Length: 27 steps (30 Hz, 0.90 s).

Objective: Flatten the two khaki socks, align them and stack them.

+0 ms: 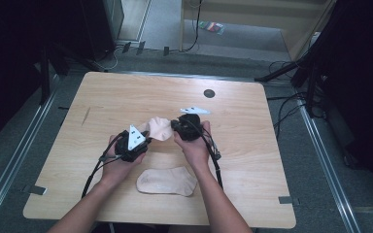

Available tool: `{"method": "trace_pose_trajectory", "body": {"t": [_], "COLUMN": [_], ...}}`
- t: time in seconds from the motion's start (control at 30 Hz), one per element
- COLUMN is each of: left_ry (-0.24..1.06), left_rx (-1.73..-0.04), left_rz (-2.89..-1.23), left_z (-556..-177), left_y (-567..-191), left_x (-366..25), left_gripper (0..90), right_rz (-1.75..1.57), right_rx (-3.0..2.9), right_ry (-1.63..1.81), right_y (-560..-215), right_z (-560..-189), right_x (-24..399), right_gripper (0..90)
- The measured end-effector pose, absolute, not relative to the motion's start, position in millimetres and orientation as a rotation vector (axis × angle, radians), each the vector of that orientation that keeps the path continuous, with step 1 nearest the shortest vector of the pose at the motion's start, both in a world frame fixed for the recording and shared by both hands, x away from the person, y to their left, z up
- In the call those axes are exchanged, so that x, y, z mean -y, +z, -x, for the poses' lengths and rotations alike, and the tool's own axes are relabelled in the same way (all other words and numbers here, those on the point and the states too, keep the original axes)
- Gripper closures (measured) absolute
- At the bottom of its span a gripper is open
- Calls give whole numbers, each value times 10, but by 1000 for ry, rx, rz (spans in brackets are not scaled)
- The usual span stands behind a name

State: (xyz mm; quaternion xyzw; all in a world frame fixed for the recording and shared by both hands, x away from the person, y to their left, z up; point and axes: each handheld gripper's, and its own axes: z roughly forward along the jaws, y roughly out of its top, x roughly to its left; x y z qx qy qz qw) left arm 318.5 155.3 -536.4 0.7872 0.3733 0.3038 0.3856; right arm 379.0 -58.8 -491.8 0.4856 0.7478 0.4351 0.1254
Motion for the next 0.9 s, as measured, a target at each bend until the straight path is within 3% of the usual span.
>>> {"method": "trace_pose_trajectory", "body": {"t": [0.13, 0.23, 0.43, 0.6, 0.73, 0.9], "left_ry": [648, 597, 556, 453, 387, 369], "left_rx": [-1039, -1064, -1224, -1347, -1406, -1474], "left_rz": [-1965, -1903, -1758, -1657, -1672, -1738], "left_z": [-3241, -3262, -3394, -3608, -3773, -3856], "left_y": [-5356, -5331, -5315, -5306, -5334, -5396], "left_x": [-1688, -1825, -2055, -2063, -1954, -1782], "left_gripper": [430, 385, 409, 475, 501, 450], "right_rz": [-1414, -1388, -1428, -1432, -1447, -1464], "right_rx": [-2162, -2169, -2082, -2062, -2072, -2057], "right_ry": [1149, 1094, 1099, 1136, 1116, 1068], "right_y": [-5074, -5180, -5266, -5226, -5260, -5339], "right_z": [-3814, -3834, -3837, -3818, -3827, -3849], "right_x": [796, 884, 1025, 1041, 998, 929], "right_gripper": [881, 869, 704, 646, 609, 538]}}
